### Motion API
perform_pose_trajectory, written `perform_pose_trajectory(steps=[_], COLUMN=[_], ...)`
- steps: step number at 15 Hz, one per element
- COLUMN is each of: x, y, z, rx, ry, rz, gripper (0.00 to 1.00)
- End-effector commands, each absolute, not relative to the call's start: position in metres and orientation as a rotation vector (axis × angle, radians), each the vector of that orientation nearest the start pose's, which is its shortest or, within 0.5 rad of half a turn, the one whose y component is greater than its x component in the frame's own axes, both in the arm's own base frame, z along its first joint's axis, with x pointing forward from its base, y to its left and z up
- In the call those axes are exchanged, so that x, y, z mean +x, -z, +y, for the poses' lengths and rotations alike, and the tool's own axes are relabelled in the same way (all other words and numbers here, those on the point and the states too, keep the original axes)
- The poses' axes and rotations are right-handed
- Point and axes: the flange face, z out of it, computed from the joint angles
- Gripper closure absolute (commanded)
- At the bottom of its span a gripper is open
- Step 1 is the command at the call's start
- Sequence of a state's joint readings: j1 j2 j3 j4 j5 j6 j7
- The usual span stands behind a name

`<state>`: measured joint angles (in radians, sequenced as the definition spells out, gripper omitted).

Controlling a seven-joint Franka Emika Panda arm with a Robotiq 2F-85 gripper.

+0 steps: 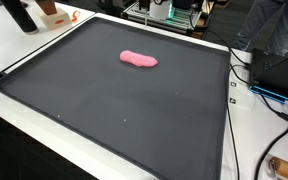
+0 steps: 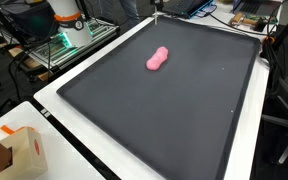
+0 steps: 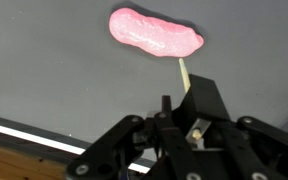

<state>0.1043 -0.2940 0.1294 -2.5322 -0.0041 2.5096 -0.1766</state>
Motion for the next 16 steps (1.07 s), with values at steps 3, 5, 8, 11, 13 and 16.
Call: perform_pose_trajectory(steps=[3, 5, 8, 11, 13, 16], x=[0.438, 0.437, 0.442, 0.449, 0.456, 0.467], y=[-0.403, -0.395, -0.379, -0.358, -0.341, -0.315], z=[0.171, 0.198, 0.23, 0.257, 0.272, 0.288], rx=[-3.261, -3.309, -3.394, -3.474, -3.512, -3.542], ry=[0.421, 0.393, 0.328, 0.273, 0.226, 0.137], rz=[-0.844, -0.889, -0.928, -0.976, -1.009, -1.043], gripper=[0.94, 0.94, 0.94, 0.94, 0.94, 0.94])
